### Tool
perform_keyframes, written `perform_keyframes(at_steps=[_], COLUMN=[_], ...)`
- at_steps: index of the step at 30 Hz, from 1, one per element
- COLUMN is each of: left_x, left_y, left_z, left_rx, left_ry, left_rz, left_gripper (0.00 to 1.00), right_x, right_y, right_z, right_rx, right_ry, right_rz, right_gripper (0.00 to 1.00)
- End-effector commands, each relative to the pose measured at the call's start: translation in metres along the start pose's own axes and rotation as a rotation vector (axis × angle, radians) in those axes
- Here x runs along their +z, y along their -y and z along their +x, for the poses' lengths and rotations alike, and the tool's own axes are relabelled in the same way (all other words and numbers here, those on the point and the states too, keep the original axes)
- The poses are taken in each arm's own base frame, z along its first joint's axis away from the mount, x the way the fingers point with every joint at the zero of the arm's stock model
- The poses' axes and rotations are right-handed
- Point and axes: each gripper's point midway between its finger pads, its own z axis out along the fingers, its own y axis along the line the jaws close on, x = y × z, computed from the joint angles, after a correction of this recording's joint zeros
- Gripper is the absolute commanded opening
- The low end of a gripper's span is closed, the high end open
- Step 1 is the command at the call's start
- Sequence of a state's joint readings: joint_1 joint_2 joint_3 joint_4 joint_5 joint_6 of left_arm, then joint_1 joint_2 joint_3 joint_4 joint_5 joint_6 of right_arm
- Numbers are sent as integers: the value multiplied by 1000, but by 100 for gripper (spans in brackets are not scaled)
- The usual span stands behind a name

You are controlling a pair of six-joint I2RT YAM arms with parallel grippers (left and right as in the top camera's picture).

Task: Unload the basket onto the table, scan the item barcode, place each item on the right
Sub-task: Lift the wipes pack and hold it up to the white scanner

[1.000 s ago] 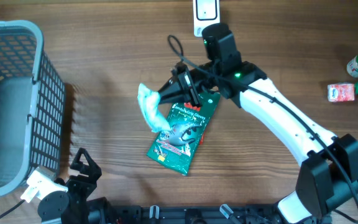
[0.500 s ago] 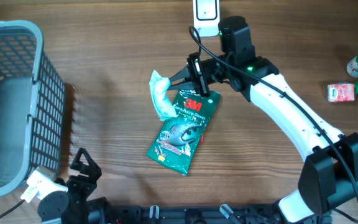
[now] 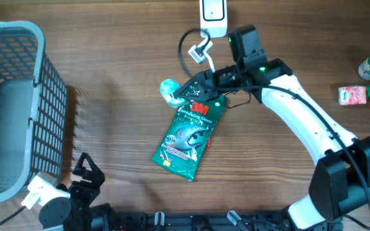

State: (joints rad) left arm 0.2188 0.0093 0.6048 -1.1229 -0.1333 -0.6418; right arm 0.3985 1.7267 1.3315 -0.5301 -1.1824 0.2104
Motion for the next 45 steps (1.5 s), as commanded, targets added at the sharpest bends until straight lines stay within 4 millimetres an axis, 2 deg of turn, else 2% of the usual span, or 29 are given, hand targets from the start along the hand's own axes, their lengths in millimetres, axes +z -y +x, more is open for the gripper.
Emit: perform_keyframes(at_steps=[1,4,9,11,14,16,18,21,24,29,33,34,40,45], left_x=[0,0,0,0,0,0,0,0,0,0,0,0,0,0], left_y=[-2,-2,-2,-2,-2,-2,-2,-2,-2,-2,-2,-2,-2,-2], left_z=[-1,-1,-1,-1,-1,-1,-1,-1,-1,-1,-1,-1,-1,-1], left_rx=[-7,-7,-7,-7,-7,-7,-7,-8,-7,-7,-7,-7,-8,-7], left_ry=[10,10,10,10,10,10,10,10,10,10,10,10,10,10], left_rz=[-10,-10,-10,-10,-10,-10,-10,-10,-10,-10,-10,-10,-10,-10], left_gripper=[100,100,100,100,100,100,100,100,100,100,100,100,100,100], right_x=[-37,-52,-72,-80,-85,-86,-87,-85,-83,-68,-59,-59,-60,-68], right_y=[114,136,157,155,148,143,137,139,166,220,256,259,258,261], right_z=[-9,-17,-56,-75,-91,-100,-116,-144,-172,-202,-215,-215,-223,-224], right_rx=[-199,-212,-290,-274,-197,-196,-228,-296,-284,-250,-181,-177,-200,-145], right_ry=[8,26,158,264,376,399,422,428,449,473,515,520,555,591], right_rz=[691,835,1001,1035,1023,1015,1011,1024,1076,1076,1063,1062,1054,1046], right_gripper=[4,4,4,4,5,4,5,4,4,4,4,4,5,4])
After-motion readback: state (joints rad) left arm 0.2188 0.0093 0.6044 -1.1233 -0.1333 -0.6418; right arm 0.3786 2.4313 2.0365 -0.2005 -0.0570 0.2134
